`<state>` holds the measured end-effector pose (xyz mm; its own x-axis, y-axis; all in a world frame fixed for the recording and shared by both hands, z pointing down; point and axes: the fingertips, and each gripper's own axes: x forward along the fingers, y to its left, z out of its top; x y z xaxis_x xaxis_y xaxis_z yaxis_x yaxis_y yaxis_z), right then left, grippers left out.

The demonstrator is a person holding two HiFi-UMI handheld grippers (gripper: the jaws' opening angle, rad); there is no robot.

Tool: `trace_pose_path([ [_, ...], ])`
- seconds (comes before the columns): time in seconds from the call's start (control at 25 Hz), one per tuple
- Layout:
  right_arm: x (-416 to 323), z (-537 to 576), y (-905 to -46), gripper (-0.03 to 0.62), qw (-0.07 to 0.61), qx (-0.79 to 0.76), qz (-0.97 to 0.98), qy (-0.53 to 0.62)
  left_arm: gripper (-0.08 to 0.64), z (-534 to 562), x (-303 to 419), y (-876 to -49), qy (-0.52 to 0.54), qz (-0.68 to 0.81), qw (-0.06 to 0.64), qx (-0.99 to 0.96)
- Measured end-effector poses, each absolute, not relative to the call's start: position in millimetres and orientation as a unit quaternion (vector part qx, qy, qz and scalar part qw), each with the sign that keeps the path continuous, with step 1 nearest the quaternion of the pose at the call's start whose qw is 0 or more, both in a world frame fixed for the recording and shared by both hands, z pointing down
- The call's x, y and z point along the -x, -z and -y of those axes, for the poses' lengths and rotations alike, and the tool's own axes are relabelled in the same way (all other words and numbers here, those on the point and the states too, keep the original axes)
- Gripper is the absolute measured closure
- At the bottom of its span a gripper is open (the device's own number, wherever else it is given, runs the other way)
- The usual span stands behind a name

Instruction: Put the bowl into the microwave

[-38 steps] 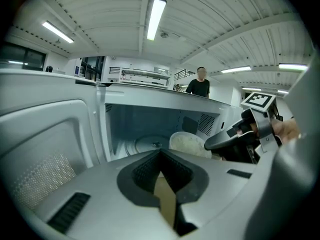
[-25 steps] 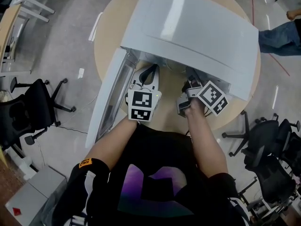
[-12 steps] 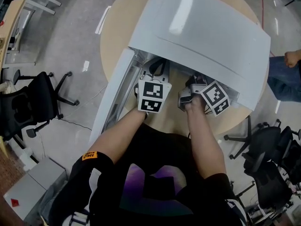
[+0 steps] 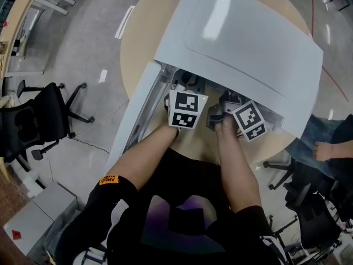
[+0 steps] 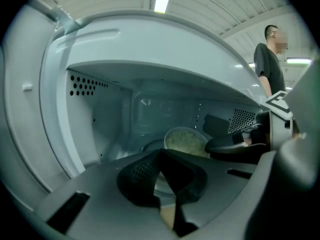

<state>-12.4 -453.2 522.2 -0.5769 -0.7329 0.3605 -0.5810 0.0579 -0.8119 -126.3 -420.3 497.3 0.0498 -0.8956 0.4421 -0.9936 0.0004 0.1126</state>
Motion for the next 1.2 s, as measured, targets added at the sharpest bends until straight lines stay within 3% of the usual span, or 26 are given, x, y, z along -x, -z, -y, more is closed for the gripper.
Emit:
trace_pose_path([
  [0.8,10,459,-541,0.546,0.088,0.469,-0.728,0.492,0.514,433,130,-519,-0.112,0.687,0.225,-0.682],
  [1.2,-2,447,-534,0.506,0.066,0.472,-0.74,0.474,0.514,417,120,-503,-0.121,0.68,0.224,-0.687],
])
